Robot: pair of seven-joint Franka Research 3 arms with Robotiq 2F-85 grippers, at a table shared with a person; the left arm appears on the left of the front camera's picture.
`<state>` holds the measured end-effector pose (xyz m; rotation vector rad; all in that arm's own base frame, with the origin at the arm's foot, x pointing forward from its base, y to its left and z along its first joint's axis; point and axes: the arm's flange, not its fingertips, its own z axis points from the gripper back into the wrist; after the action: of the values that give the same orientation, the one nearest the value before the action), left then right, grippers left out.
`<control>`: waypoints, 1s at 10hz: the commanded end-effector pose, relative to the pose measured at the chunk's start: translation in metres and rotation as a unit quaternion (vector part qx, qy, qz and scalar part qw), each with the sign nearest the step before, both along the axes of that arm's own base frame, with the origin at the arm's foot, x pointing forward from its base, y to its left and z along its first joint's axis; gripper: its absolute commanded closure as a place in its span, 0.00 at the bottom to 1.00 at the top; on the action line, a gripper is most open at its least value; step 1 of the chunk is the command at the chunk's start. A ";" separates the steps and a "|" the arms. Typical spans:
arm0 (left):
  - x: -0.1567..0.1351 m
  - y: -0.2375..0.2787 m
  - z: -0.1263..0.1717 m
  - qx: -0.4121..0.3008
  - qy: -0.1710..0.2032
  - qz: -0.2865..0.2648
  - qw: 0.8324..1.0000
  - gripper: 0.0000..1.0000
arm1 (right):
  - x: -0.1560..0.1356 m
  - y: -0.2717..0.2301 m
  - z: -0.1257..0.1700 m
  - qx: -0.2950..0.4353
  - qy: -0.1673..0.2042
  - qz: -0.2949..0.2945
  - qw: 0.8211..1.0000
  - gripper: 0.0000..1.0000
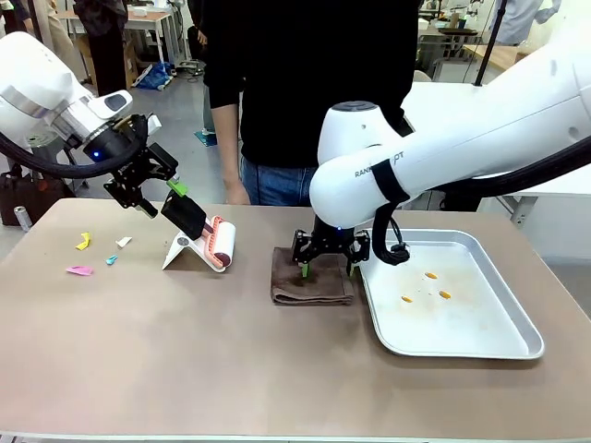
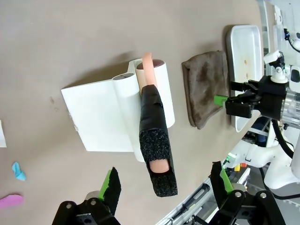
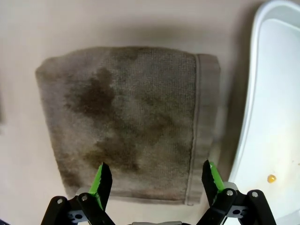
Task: Clean the surface of the table.
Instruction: Hold the Lint Roller with your left hand and the towel with your right hand.
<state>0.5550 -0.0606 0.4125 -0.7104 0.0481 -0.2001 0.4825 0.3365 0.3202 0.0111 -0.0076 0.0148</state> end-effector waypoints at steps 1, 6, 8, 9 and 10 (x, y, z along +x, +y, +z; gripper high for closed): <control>0.003 -0.001 0.004 0.006 0.000 -0.010 1.000 0.00 | 0.008 0.015 0.002 -0.038 -0.011 -0.019 0.999 0.00; 0.005 -0.003 0.000 0.010 -0.002 -0.011 1.000 0.00 | 0.013 0.007 -0.013 -0.065 -0.009 -0.042 0.997 0.00; 0.007 -0.004 -0.001 0.008 -0.007 -0.013 1.000 0.00 | 0.015 0.004 -0.016 -0.064 -0.008 -0.039 0.997 0.00; 0.008 -0.003 -0.003 0.008 -0.005 -0.010 1.000 0.00 | 0.015 0.004 -0.020 -0.057 -0.002 -0.037 0.998 0.00; 0.009 -0.003 -0.005 0.011 -0.002 -0.010 1.000 0.00 | 0.015 0.003 -0.023 -0.053 0.002 -0.038 0.998 0.00</control>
<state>0.5580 -0.0622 0.4078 -0.7007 0.0576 -0.2102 0.4956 0.3339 0.3000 -0.0868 0.0093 -0.0380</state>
